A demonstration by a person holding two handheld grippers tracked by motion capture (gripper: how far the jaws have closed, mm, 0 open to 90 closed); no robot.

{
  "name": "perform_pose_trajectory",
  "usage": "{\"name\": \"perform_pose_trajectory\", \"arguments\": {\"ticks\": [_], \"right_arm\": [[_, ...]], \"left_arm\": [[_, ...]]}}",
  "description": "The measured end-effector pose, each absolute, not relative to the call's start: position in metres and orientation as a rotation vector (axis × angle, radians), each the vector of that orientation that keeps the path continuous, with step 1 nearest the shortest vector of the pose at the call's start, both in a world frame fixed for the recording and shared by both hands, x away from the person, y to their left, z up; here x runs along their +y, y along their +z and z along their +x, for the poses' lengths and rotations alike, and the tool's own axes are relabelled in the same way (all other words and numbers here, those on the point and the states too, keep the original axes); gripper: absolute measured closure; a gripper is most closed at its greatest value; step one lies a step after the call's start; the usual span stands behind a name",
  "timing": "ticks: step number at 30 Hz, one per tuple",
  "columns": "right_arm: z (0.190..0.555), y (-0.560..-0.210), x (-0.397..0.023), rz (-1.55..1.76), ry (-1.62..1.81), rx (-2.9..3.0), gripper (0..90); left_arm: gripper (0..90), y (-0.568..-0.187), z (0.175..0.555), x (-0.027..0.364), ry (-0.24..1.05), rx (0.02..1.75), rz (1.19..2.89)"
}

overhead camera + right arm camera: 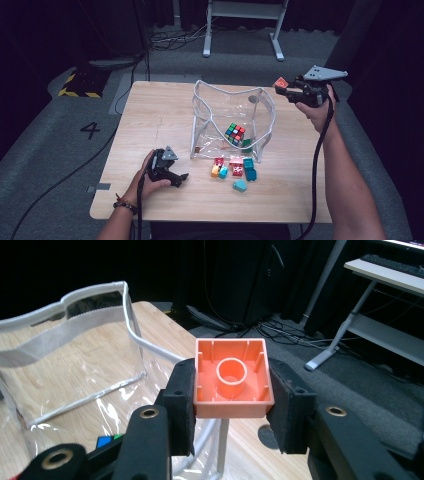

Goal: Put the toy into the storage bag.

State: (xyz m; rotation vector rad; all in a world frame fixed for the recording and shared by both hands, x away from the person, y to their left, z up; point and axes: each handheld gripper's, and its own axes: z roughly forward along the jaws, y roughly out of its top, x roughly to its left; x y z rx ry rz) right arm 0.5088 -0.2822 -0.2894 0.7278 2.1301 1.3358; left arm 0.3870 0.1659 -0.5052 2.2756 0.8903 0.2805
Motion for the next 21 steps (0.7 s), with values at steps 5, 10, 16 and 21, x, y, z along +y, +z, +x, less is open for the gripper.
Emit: {"name": "perform_pose_trajectory", "arguments": {"ticks": [5,10,16,21], "right_arm": [[0.514,-0.288,-0.272,0.689,1.315,2.153,59.5],[0.516,-0.286,-0.260,0.653,1.352,2.184,59.5],[0.515,-0.287,-0.244,0.590,1.323,2.241,59.5],[0.515,-0.290,-0.230,0.539,1.319,2.295,59.5]], "left_arm": [[1.1,-0.505,0.387,0.166,0.281,0.890,2.276],[1.1,-0.505,0.387,0.166,0.281,0.890,2.276],[1.1,-0.505,0.387,0.166,0.281,0.890,2.275],[1.1,-0.505,0.387,0.166,0.281,0.890,2.276]]}}
